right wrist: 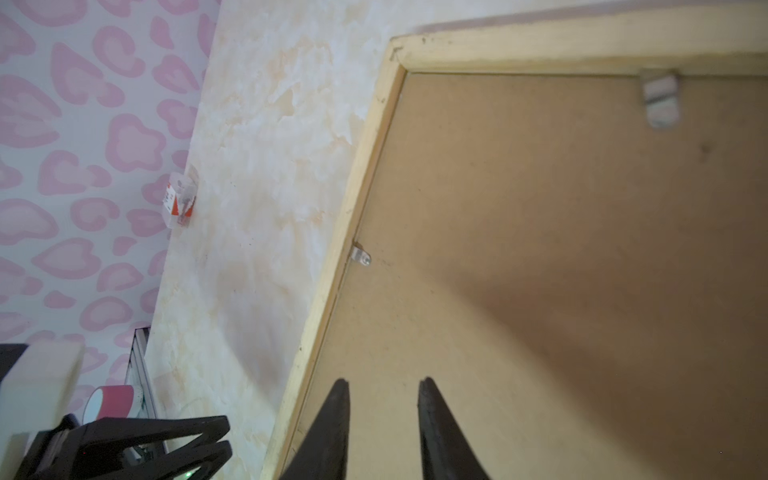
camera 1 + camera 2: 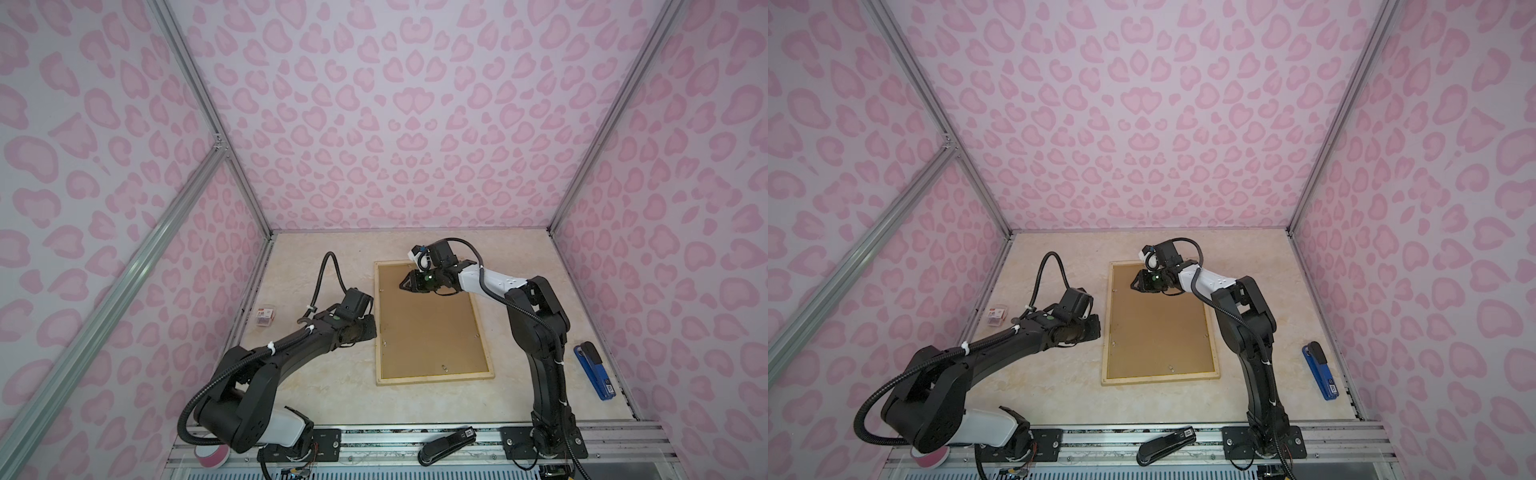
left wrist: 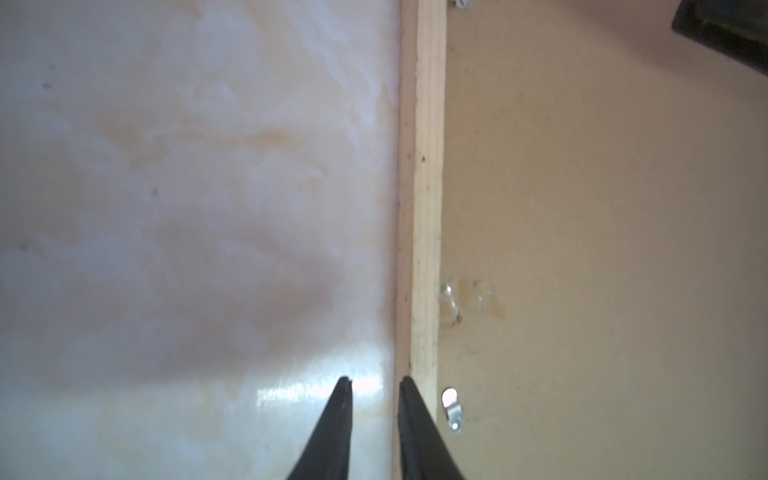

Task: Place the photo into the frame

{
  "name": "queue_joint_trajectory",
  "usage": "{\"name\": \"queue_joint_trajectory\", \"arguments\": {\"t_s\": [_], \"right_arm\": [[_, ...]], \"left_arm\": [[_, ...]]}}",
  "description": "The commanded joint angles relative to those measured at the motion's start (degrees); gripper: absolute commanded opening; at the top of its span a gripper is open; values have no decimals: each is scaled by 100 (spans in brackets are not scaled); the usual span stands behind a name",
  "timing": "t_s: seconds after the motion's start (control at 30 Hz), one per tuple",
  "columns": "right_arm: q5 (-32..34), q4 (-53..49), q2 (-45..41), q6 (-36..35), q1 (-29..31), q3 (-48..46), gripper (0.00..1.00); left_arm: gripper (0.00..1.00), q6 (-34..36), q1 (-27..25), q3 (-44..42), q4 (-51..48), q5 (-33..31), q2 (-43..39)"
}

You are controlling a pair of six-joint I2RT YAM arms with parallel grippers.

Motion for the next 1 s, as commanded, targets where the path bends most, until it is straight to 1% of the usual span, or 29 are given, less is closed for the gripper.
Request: {"name": "queue_joint_trajectory", "arguments": {"t_s": [0.0,0.07,0.13,0.37,0.6,0.77,0.97], "right_arm": [[147,332,-210,48,-46,-517,31],[157,444,-313,108,-55,-717,31],[134,469,-358,135,-48,-826,31],[135,412,-512,54,-38,-1149,32],[136,484,-616,113,-41,-1324,32],[138,431,-616,84,-43,-1254,32],[138,410,-666,60,13,-1305,32]], "left_arm": [[26,-391,-303,-297,-134,34,-408],[28,-471,-507,-437,-44,208,-575],[29,-532,-701,-432,-129,114,-590],[27,-536,-940,-244,-294,-114,-81],[24,-508,-1015,-15,-457,-353,390],[17,-587,-1006,203,-595,-542,664],[16,-684,-940,539,-390,-502,923]]}}
